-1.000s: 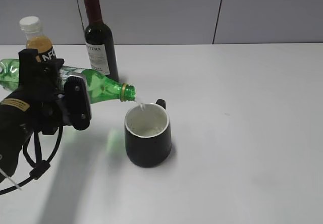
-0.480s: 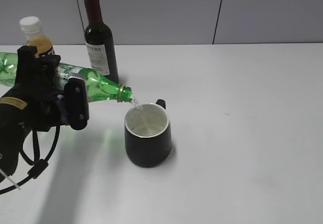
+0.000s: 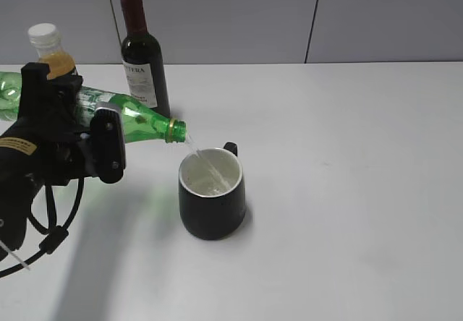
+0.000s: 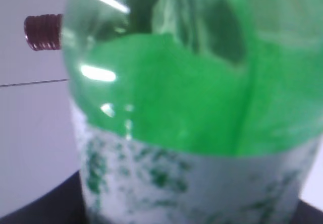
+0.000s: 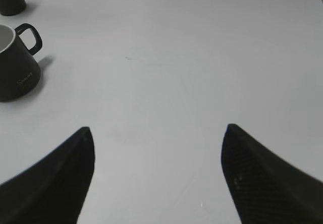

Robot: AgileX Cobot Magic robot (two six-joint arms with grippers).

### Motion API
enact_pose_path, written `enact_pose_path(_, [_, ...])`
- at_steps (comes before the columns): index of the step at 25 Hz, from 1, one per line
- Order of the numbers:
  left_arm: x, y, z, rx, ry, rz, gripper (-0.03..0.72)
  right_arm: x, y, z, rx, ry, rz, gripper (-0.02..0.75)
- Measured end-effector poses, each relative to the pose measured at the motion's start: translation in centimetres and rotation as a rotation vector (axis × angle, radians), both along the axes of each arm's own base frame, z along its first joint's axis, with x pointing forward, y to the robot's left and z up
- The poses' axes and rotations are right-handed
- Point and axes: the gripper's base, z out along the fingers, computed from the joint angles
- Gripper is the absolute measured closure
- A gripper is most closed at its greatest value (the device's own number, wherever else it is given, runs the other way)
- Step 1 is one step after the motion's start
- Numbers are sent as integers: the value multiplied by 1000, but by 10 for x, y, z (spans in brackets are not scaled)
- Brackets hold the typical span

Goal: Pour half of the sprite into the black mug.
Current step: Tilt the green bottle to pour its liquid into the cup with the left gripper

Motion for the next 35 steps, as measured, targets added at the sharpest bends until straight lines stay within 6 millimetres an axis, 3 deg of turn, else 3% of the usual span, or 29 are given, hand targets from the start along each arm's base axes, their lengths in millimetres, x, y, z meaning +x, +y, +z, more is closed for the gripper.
enact_pose_path(20, [0, 0, 1, 2, -12, -5, 242, 0, 0, 0, 0, 0, 0, 146])
enact_pose_path(35, [0, -1, 1, -118, -23, 12, 242, 0, 0, 0, 0, 0, 0, 146])
